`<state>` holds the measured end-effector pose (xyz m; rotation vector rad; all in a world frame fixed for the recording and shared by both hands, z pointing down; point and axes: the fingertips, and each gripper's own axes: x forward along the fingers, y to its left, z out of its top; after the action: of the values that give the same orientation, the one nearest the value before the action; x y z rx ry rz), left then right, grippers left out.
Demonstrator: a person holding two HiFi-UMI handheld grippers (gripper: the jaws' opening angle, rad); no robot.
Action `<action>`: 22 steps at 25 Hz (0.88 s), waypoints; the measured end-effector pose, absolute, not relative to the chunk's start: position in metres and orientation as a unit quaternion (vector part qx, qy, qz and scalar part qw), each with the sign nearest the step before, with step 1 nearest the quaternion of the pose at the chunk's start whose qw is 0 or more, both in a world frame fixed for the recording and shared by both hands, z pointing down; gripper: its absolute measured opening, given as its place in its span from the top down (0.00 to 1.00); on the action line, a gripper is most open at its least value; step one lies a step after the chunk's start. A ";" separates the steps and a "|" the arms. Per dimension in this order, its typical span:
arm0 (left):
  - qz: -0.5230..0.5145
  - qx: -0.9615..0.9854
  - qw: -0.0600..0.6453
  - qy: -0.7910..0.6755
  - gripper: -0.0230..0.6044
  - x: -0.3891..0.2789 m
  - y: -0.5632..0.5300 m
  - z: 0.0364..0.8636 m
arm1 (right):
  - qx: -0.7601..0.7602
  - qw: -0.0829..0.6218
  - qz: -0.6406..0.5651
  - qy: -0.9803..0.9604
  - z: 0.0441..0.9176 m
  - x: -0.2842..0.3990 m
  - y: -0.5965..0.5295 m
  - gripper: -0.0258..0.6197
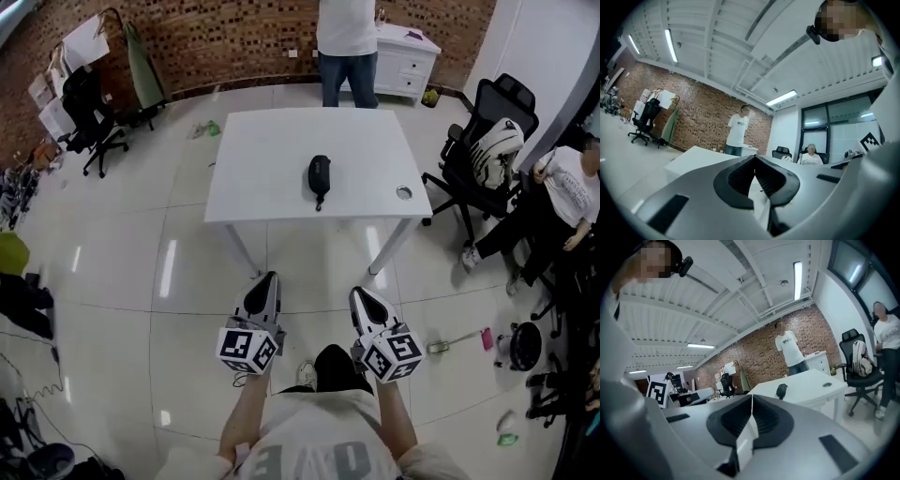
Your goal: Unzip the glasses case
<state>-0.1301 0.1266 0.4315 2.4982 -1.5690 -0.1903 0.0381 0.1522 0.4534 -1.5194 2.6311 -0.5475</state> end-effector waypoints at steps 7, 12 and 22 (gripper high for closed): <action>-0.035 0.834 0.123 -0.537 0.96 -0.126 -0.048 0.476 | -0.494 -0.017 -0.186 0.849 0.501 0.048 -0.031 0.96; 0.007 0.824 0.176 -0.539 0.96 -0.110 -0.173 0.516 | -0.480 -0.085 -0.232 0.842 0.557 0.051 -0.160 0.96; 0.057 0.796 0.274 -0.537 0.96 -0.106 -0.317 0.581 | -0.427 -0.228 -0.316 0.816 0.641 0.021 -0.257 0.96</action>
<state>-0.1062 -0.3174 0.5813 2.1418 -1.4434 0.1520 0.0206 -0.2574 0.6414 -1.5783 3.0190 -1.1687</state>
